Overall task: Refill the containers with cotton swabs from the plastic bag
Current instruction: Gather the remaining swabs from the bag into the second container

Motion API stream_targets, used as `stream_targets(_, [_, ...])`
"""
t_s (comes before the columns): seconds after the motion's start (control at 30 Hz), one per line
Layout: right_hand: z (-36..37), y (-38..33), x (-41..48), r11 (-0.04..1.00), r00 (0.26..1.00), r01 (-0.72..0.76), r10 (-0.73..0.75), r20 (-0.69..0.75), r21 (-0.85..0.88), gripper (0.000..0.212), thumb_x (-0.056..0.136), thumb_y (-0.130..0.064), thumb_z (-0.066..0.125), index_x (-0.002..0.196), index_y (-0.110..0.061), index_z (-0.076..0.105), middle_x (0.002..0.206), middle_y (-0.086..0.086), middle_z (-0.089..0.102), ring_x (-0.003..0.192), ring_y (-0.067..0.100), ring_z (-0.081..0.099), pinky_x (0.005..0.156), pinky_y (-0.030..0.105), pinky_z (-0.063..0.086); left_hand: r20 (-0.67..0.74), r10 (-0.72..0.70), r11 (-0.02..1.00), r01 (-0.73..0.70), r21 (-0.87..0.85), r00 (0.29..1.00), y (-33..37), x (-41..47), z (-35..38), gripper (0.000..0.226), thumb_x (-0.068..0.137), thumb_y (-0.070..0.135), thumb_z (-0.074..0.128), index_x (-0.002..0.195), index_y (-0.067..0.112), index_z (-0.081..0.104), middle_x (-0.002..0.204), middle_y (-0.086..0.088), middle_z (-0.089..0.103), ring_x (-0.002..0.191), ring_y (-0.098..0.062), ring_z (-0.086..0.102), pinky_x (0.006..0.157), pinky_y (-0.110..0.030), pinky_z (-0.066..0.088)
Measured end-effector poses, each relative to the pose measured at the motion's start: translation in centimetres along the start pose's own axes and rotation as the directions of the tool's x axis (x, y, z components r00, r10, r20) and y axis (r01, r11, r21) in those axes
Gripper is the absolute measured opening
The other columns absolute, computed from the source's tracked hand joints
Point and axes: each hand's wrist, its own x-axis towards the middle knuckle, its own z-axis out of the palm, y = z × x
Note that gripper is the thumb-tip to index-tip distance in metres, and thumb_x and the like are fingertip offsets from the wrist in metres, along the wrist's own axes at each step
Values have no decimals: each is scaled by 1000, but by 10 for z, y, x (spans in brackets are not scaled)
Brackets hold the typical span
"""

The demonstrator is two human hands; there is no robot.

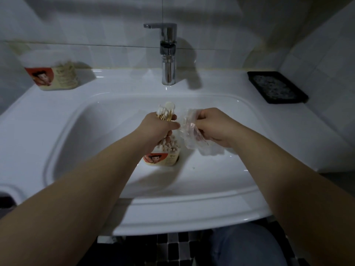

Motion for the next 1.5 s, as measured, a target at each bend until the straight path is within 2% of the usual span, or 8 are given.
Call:
stream_targets(0.1, [1,2,1,999,1000,-4,4,15,-32,25,87,11,55,97,0,74,82,16,70,72,24,65,61,30,52,-1,3,999,-3,38,1000,-1,1,-2,18,84,8,76,100,13,69,63,-7,57,50,-21,50,46,-27,38])
stream_targets(0.23, [-1,-1,0,998,996,4,-9,-84,-59,26,89,9,55,88,-6,76,75,9,69,56,14,63,46,21,46,7,-15,999,15,47,1000,0,-1,-2,16,86,8,75,100,13,70,63,-7,56,50,-20,50,52,-29,39])
stream_targets(0.4, [-6,3,4,996,991,-52,61,-121,79,31,85,10,55,85,-10,79,87,14,75,76,28,71,64,37,58,75,-29,999,26,46,997,2,-3,1,11,88,6,72,95,15,70,60,-4,54,51,-19,46,55,-30,38])
stream_targets(0.63, [-4,1,1,987,989,-58,77,-126,149,24,89,9,55,87,-3,76,75,12,69,53,16,64,46,22,48,105,-46,995,37,90,993,5,-9,2,6,89,8,69,93,12,70,53,0,55,43,-12,48,40,-19,37])
stream_targets(0.8, [1,-1,-1,985,993,-8,29,-116,172,20,82,17,57,87,8,74,80,29,71,69,28,68,66,32,54,142,-6,1000,7,-3,990,4,-8,2,24,90,24,74,103,5,68,66,3,68,54,-14,50,49,-25,42])
stream_targets(0.93, [2,-1,0,985,994,-3,21,-107,171,21,79,21,53,88,14,70,85,34,69,78,37,69,77,48,59,206,-12,1000,6,30,979,2,-8,2,15,85,12,77,88,9,63,56,-3,53,49,-16,43,47,-25,37])
stream_targets(1.07, [-2,-3,-3,982,990,8,19,-141,190,17,86,20,56,99,22,66,87,30,67,79,38,70,69,35,64,221,-32,994,8,110,975,2,-8,0,14,84,5,76,84,7,62,54,-6,50,46,-17,45,48,-26,39])
stream_targets(1.5, [-24,-12,-16,986,998,53,-49,-30,160,11,87,-2,77,94,6,76,74,17,71,63,18,68,61,22,58,-165,-65,997,55,-61,984,-3,5,-15,16,83,3,70,78,11,57,65,-7,46,54,-16,42,45,-23,31])
